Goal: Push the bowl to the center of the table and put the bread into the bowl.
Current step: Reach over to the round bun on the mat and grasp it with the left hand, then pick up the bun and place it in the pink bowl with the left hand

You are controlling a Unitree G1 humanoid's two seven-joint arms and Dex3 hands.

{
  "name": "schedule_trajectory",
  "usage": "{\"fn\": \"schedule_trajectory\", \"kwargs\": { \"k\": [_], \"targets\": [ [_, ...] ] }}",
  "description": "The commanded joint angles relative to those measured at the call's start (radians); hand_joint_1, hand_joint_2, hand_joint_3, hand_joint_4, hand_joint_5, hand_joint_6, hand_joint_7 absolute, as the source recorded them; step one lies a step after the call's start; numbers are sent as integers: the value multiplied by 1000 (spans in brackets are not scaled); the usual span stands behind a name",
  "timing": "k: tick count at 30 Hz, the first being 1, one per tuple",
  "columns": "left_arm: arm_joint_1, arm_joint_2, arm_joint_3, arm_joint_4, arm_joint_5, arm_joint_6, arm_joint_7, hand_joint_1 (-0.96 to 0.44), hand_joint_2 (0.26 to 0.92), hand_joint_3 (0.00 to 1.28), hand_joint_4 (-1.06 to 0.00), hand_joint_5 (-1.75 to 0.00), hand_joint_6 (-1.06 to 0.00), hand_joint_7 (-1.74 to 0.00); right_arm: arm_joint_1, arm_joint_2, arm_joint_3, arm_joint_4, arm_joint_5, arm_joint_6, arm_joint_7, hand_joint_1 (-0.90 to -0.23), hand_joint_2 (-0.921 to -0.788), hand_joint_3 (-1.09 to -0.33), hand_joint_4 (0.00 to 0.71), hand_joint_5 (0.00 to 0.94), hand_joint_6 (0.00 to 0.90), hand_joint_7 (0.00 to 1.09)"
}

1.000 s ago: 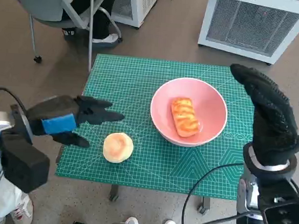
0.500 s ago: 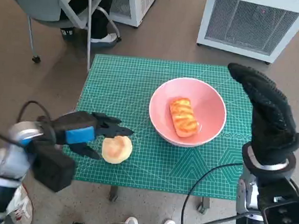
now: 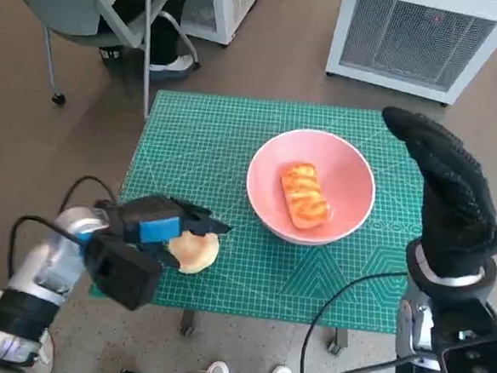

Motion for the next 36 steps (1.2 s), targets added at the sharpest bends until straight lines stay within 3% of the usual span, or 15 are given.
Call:
{"fn": "schedule_trajectory", "kwargs": {
  "k": [1, 8, 9, 10, 13, 18, 24, 36],
  "targets": [
    [-23, -14, -34, 56, 58, -19, 40, -10, 873, 22, -529, -51, -584, -55, 21, -12, -3, 0, 0, 0, 12, -422, -921, -546, 416, 1, 73, 743],
    [-43, -9, -69, 114, 120, -19, 74, 58, 916, 54, -747, -101, -752, -119, 21, -17, -8, 2, -5, -1, 11, -420, -921, -559, 411, 0, 68, 745],
    [-46, -7, -73, 119, 125, -19, 77, 38, 918, 97, -679, -521, -666, -547, 21, -18, -9, 4, -5, -1, 12, -420, -921, -559, 411, 0, 68, 745],
    [-49, -5, -76, 124, 131, -18, 80, 25, 919, 136, -623, -803, -597, -834, 20, -19, -10, 7, -3, -2, 13, -420, -921, -560, 410, 0, 68, 745],
    [-54, 1, -81, 126, 140, -14, 83, 9, 920, 165, -588, -1142, -527, -1136, 20, -19, -9, 12, 4, -6, 16, -421, -921, -559, 409, 0, 68, 745],
    [-62, 18, -74, 103, 129, -11, 73, 3, 921, 148, -623, -1252, -519, -1215, 18, -17, -6, 16, 7, -8, 17, -421, -921, -558, 409, 0, 69, 744],
    [-74, 44, -35, 35, 86, -10, 54, 3, 920, 116, -658, -1199, -553, -1240, 14, -12, -3, 17, 11, -3, 15, -426, -921, -558, 408, 0, 69, 744],
    [-132, 45, 105, -150, -24, 38, 67, 3, 921, 99, -604, -1232, -640, -1178, 6, -7, 0, 23, 18, 0, 14, -430, -921, -558, 408, 0, 67, 748]
  ]
}}
